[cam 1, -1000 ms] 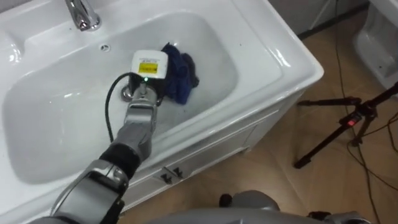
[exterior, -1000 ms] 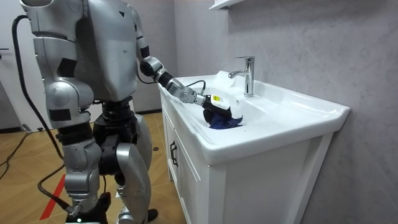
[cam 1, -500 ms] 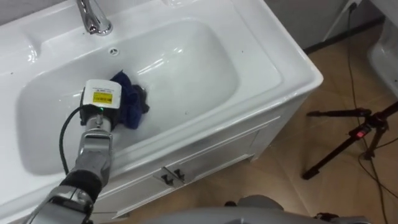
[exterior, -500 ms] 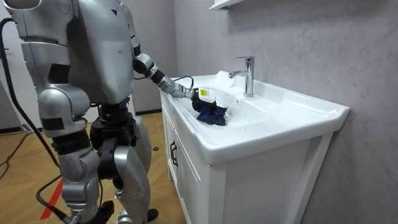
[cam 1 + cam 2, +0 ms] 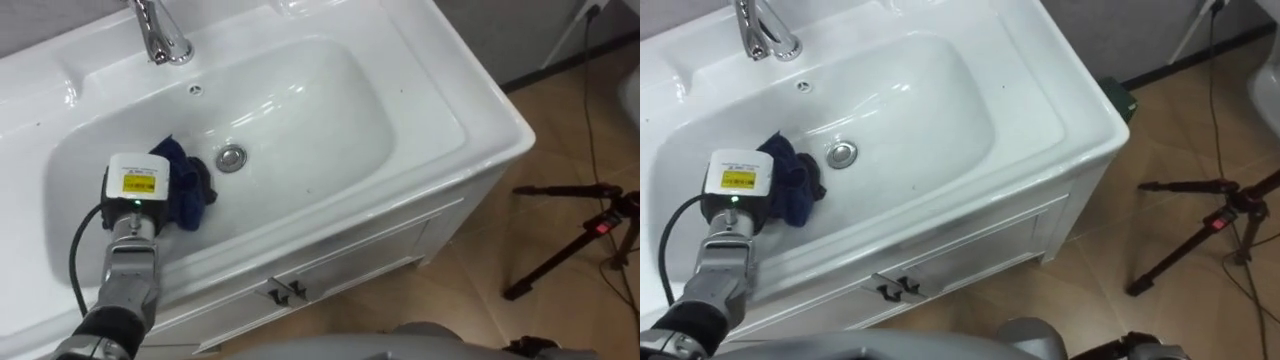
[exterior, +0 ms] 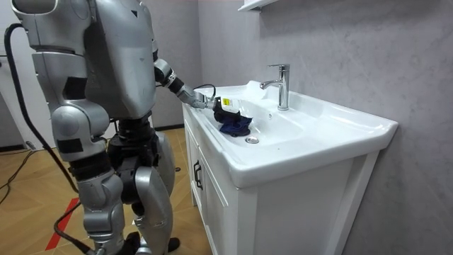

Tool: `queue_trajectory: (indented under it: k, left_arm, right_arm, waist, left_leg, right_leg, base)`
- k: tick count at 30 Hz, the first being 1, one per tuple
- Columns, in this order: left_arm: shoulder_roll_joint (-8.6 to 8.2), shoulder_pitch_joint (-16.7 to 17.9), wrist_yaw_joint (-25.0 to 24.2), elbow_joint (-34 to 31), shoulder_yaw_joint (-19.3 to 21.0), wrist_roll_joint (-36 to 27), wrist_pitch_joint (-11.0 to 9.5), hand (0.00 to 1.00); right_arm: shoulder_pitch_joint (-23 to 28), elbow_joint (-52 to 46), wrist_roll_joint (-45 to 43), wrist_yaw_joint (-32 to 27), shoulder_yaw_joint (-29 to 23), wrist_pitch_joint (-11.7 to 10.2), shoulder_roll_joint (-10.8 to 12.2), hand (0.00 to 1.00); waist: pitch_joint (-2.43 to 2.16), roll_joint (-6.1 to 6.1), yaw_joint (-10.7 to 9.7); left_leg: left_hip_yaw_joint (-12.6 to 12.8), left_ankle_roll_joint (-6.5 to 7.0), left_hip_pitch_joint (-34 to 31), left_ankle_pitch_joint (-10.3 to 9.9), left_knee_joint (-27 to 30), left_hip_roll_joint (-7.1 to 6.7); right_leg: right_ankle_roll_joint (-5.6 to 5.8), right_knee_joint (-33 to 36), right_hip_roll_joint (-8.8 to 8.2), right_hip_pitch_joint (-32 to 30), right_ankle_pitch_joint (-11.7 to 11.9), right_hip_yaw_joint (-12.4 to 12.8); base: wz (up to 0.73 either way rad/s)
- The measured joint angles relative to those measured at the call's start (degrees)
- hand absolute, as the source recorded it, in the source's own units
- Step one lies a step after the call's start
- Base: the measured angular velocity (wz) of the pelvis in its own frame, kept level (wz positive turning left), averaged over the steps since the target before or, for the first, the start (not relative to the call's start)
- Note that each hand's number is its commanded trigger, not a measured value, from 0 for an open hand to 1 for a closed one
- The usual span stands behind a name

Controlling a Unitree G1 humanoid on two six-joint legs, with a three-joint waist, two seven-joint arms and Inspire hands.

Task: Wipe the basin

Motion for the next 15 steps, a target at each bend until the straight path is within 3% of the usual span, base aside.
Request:
queue_trajectory:
  k: [7,15]
  left_arm:
    - [-1.01,0.56,0.40,-0.45,2.57,-0.74,-0.93,1.00]
    - [-2.41,0.55,1.70,-1.69,6.85,-8.82,-2.44,1.00]
  right_arm:
    - [-0.07,-0.44,0.00,-0.57,-0.15,-1.76,0.00,0.00]
    - [0.13,-0.58,1.76,-1.90,-0.09,-2.29,0.13,0.00]
  waist:
    - [0.12,-0.17,0.36]
    - [0.31,-0.82,0.30]
  left_leg:
    - [-0.21,-0.02,0.94,-0.01,-0.36,-0.02]
    - [-0.51,-0.03,1.10,-0.02,-0.43,-0.07]
  right_leg:
    - [0.03,-0.09,0.05,0.81,-0.23,0.04]
    - [0.11,-0.04,-0.08,1.09,-0.29,-0.19]
  base:
    - [0.00]
    - [0.01]
